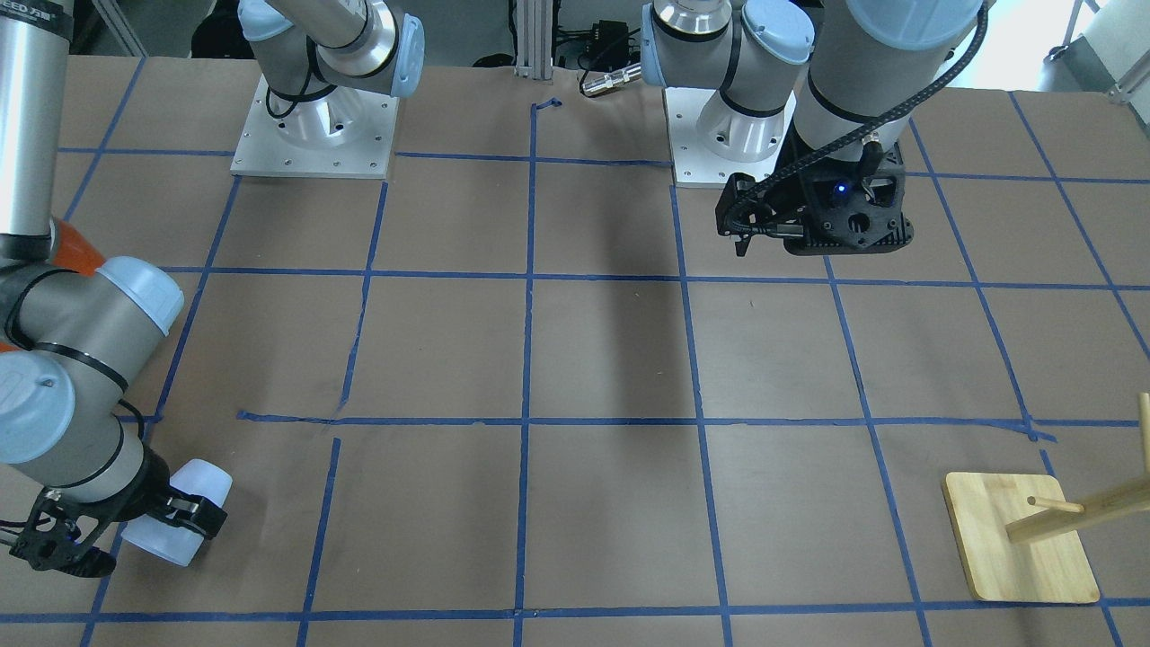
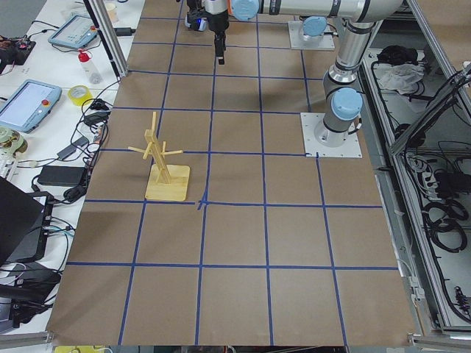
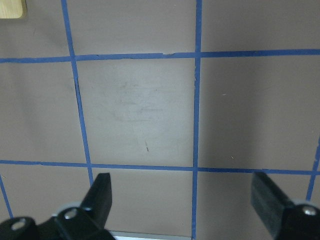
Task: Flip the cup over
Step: 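Lift the cup with the right gripper and carry it toward the table center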
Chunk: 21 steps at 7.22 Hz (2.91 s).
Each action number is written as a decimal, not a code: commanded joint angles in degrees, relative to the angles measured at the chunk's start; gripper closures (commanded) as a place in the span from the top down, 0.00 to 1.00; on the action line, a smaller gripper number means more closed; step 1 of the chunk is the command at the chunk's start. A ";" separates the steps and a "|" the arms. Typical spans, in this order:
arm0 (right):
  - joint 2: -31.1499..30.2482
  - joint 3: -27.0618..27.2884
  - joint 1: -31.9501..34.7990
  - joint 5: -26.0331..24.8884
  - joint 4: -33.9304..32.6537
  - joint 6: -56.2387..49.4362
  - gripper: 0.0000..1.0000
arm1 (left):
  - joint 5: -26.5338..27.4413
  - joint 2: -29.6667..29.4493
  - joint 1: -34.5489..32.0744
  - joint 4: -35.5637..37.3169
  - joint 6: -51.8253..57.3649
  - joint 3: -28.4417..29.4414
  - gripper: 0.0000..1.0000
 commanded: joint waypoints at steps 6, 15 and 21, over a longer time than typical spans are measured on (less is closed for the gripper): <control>-8.54 -0.25 6.00 5.45 0.14 -13.06 0.38 | 0.00 0.00 0.06 0.00 0.00 0.08 1.00; -6.89 -0.69 30.96 3.17 -9.80 -48.71 0.43 | 0.00 -0.09 0.06 0.09 0.00 0.08 1.00; 0.50 -0.78 39.17 1.08 -21.22 -60.88 0.47 | 0.00 -0.09 0.06 0.00 0.00 0.08 1.00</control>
